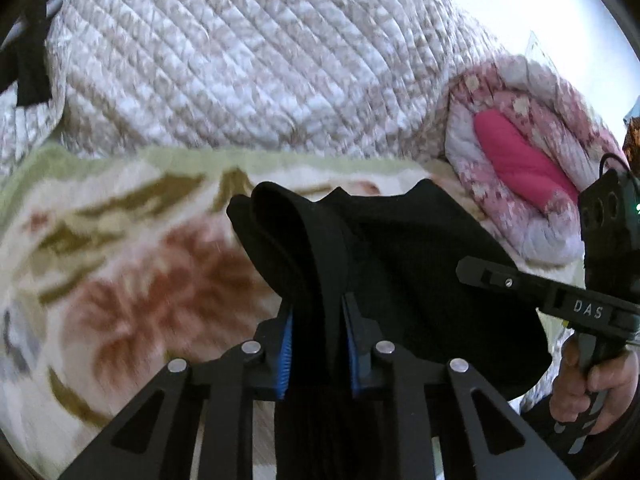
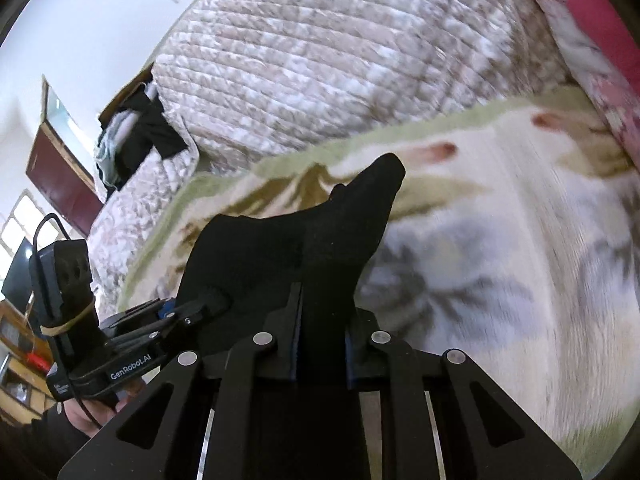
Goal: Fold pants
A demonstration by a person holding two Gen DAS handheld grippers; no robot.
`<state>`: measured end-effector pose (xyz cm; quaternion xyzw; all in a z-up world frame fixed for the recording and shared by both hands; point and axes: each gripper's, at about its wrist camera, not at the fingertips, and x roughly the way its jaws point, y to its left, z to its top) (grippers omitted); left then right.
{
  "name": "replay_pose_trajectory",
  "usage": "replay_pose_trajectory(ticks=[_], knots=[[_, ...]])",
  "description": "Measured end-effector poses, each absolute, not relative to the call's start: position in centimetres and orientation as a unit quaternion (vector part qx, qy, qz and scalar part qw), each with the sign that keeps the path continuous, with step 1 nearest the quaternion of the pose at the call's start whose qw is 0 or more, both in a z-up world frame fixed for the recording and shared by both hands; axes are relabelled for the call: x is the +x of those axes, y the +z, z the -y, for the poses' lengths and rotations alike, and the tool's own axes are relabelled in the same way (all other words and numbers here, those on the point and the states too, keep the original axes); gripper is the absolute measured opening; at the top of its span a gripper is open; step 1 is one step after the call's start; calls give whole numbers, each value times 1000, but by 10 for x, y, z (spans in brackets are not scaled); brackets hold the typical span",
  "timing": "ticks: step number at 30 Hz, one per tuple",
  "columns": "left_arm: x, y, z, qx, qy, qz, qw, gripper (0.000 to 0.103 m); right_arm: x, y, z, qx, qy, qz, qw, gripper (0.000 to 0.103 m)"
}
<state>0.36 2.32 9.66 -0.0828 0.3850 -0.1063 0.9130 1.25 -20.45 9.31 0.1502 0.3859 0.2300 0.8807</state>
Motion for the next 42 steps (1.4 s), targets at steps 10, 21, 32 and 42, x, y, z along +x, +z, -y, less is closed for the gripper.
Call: replay_pose_trajectory(ticks=[10,21,32,42], knots=[[92,73,-59,-103,-87,-398,907,28,107,75,196,159,220,-400,876,16],[76,72,-92,-110,-2,-397,911,28,92,77,212,101,145,-382,907,24],[26,49,-14,-5,-48,-414,909,29,48,40,153,-26,158,-440,884,24],[19,52,-16,-15,-37,-403,914,29,34,41,156,-41,152,-425,891,29]])
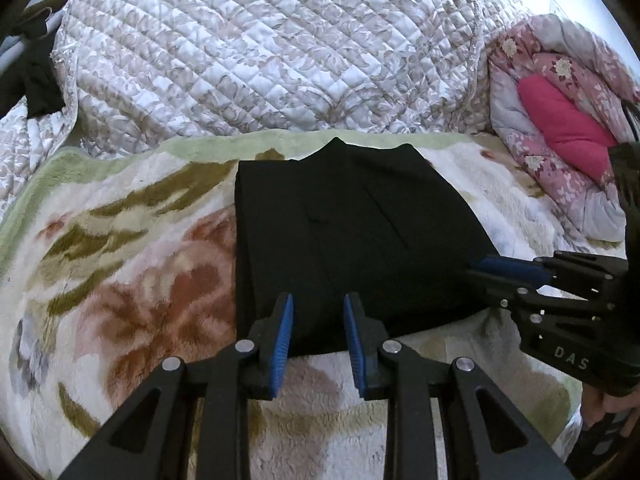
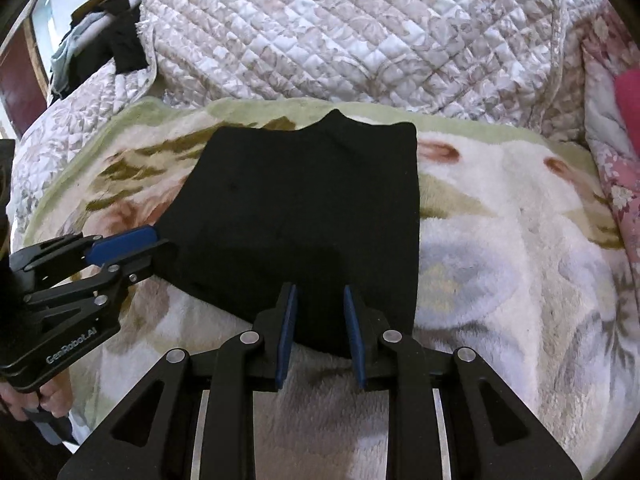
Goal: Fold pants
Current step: 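Open both grippers and pull them back from the folded pants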
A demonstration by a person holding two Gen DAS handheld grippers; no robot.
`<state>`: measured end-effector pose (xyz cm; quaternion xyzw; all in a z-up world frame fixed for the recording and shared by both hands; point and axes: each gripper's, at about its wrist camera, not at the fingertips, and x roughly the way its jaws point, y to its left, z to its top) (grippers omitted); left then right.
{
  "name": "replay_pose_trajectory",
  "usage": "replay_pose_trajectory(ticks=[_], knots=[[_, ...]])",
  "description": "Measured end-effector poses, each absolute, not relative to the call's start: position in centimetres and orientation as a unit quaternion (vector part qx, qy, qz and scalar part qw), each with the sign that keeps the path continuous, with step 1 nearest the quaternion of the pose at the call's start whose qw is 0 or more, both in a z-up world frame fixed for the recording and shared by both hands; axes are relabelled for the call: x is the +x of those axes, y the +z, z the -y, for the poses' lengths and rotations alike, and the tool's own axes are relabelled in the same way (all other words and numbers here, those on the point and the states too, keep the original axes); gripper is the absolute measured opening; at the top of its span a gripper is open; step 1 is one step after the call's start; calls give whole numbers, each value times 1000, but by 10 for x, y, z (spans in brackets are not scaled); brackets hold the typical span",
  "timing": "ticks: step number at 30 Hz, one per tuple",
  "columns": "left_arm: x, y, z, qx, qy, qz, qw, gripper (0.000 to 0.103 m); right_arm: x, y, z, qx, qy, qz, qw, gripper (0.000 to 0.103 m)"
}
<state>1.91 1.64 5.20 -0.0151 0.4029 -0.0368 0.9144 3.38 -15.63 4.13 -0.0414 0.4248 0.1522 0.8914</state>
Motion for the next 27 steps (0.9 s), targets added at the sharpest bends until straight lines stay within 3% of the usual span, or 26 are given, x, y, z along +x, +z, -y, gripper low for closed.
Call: replay_pose_trajectory(ticks=[21,24,27], knots=[[17,54,-24,-35,-46,-406,912,32,38,45,178,25,144,-428,892,32],[12,58,-23,-28,-40,-401,915,45,34,50,179,16,141,-419,897,33],[7,59,-22,-26,-36,-403,914,47,29,55,177,8,146,-408,901,33]])
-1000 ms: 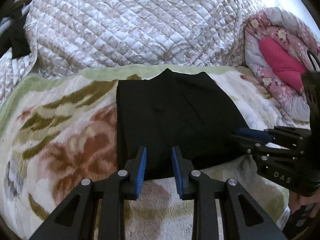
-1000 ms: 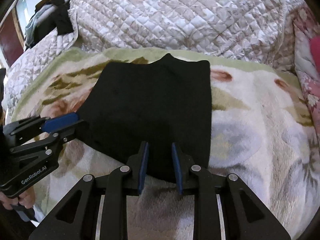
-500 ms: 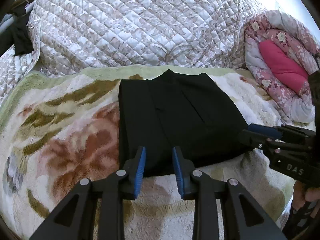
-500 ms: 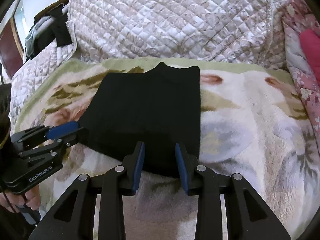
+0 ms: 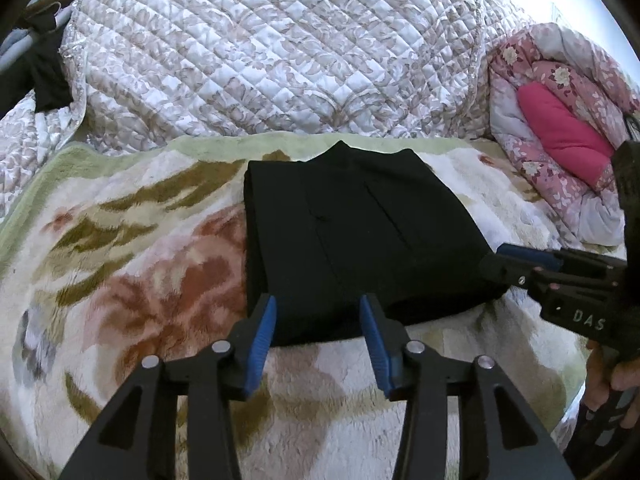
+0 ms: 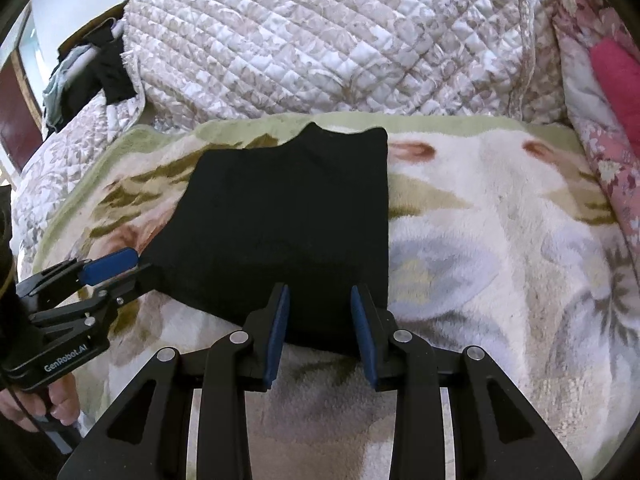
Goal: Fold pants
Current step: 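Open both grippers and pull them back from the folded pants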
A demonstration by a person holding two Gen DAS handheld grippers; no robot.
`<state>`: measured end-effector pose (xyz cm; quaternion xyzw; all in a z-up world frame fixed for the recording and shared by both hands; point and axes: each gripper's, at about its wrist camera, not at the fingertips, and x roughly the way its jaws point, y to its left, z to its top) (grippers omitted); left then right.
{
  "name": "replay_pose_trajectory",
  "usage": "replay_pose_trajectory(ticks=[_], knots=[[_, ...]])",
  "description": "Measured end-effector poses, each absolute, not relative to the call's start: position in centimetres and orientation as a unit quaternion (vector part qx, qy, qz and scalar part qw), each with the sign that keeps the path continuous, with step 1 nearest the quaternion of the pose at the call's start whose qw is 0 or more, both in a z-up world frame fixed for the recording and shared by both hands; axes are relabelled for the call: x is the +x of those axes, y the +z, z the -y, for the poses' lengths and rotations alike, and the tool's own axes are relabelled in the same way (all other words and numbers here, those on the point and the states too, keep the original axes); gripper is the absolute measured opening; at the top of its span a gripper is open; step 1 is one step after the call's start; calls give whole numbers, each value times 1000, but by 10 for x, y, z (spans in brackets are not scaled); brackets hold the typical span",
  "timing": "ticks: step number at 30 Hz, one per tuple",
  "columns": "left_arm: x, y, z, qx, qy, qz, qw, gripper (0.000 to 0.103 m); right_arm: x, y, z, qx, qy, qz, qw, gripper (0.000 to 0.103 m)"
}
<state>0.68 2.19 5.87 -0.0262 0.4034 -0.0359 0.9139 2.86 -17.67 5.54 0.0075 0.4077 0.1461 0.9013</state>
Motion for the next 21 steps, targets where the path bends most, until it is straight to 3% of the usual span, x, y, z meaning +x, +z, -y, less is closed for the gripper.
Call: replay_pose_trajectory(ticks=[2,4,21], knots=[[5,58,-23,-26,-34,-406,913,47,23,59,175,2,149,-399,905,36],[3,59,-23,-24,-29,-405,914,47,17,60,173,-1,151,-392,907,46],[-4,42,-22,-31,-16,-427,903,47,-1,39,161,-16,154,-414,897,47]])
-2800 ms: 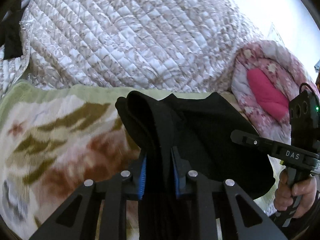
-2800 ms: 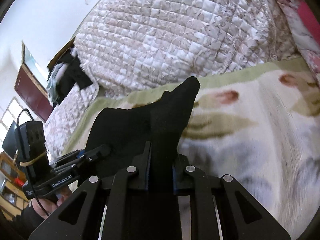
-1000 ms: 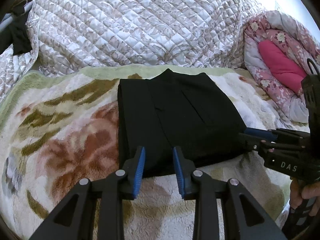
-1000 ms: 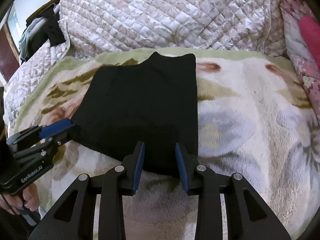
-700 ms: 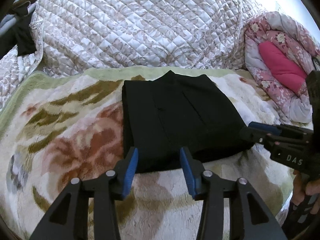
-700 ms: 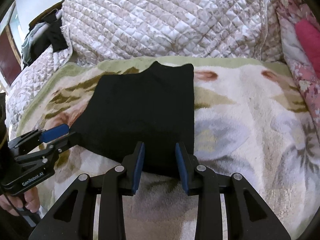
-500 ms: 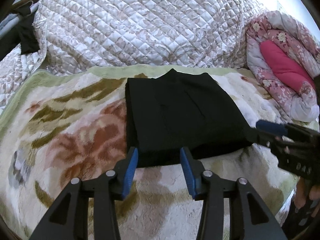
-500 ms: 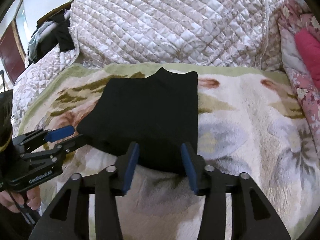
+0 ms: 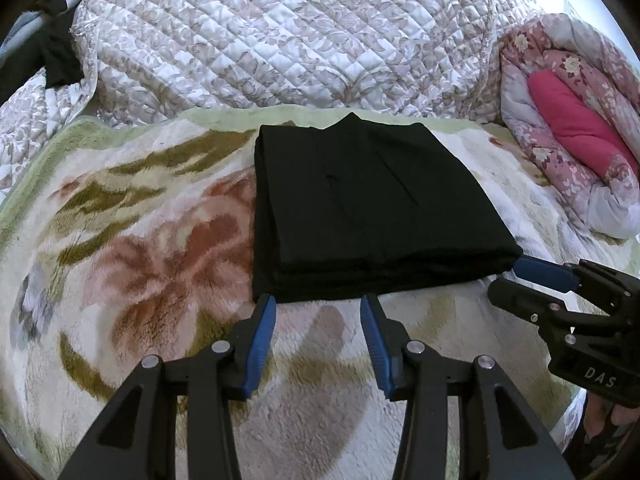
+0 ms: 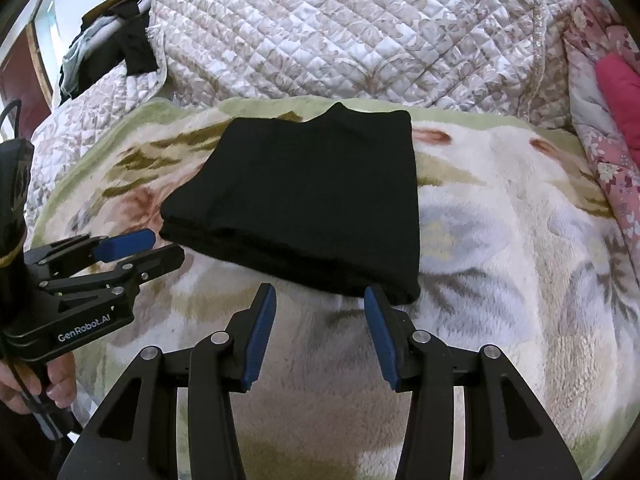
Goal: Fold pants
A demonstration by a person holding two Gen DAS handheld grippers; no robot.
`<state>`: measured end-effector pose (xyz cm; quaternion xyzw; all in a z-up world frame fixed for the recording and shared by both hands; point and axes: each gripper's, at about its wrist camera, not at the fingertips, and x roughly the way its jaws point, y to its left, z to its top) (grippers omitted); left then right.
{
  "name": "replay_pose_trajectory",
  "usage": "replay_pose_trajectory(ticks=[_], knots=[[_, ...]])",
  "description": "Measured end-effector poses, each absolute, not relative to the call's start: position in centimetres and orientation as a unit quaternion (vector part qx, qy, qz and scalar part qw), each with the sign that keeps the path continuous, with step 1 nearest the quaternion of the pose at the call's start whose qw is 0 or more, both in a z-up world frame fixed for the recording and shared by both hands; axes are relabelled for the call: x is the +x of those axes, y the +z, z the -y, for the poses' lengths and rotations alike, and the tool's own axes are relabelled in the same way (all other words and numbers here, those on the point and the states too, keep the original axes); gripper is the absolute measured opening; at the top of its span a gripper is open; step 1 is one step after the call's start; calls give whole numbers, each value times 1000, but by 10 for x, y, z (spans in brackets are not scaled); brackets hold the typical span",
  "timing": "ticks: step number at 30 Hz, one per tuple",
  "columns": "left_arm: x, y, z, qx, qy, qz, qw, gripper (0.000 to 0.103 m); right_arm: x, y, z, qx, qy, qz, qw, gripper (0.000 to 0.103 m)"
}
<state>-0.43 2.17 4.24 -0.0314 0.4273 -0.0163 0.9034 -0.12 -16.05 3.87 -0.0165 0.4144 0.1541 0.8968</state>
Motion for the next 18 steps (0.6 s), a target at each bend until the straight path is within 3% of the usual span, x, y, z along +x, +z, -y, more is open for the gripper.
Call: replay_pose_trajectory(ticks=[7,18], knots=[[1,29,-20,-30,-19,-451,892,48,7,18,156,-29,151,-458,875,47],[-1,26,-13,-7,-21,-444,896,57,4,18,156,-33,147,-454,878,47]])
